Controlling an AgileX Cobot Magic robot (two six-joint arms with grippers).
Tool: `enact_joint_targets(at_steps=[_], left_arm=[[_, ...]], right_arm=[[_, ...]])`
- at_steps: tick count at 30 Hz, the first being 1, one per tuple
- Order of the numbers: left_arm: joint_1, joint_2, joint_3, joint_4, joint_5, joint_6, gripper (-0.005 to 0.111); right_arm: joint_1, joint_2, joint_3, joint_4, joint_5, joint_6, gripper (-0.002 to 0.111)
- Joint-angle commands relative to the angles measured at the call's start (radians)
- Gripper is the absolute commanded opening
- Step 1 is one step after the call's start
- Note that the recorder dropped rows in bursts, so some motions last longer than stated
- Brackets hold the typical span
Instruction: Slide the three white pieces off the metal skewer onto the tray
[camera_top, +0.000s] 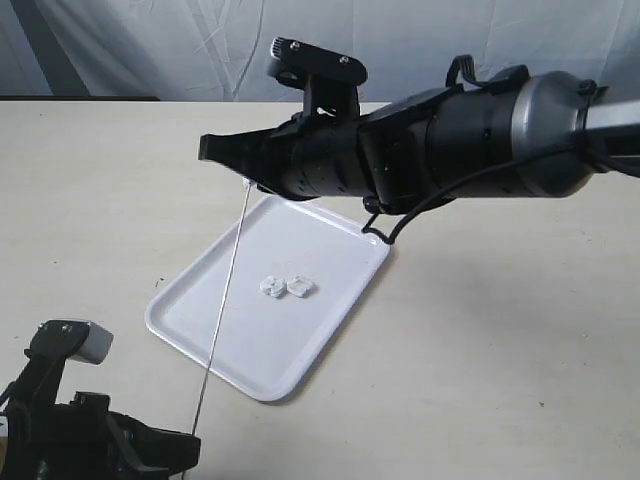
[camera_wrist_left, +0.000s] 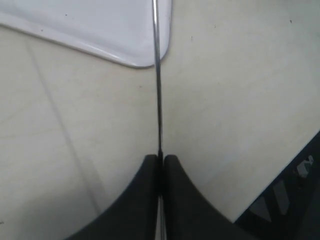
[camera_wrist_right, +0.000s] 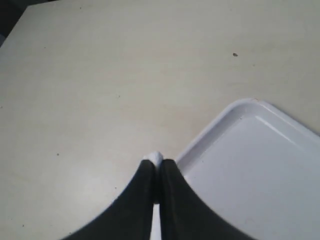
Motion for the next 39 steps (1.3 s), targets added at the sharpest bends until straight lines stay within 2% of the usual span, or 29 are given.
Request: enact_joint_targets(at_steps=[1, 21, 23, 26, 32, 39], left_arm=[[-0.012, 0.005, 0.045, 0.113, -0.051, 0.010, 0.000], [-0.012, 0.005, 0.053, 0.114, -0.048, 0.017, 0.000], [-0.012, 0.003, 0.053, 0.086, -0.003, 0.033, 0.000], [-0.012, -0.027, 0.053, -0.057, 0.095, 0.139, 0.000], [-0.012, -0.094, 0.041, -0.291, 0.119, 0.309, 0.000], [-0.012, -0.099, -0.034, -0.299, 0.225, 0.324, 0.000]], right_arm=[[-0.027, -0.014, -0.063, -0.008, -0.180, -0.004, -0.001], [-0.027, -0.014, -0.065, -0.024, -0.251, -0.004, -0.001], [-0.027, -0.014, -0.065, -0.011, -0.249, -0.007, -0.001], [-0.027, -0.014, -0.035, 0.026, -0.201, -0.067, -0.001], [-0.025, -0.008, 0.083, 0.045, -0.064, -0.067, -0.001], [-0.025, 0.050, 0.117, 0.050, 0.135, -0.061, -0.001]])
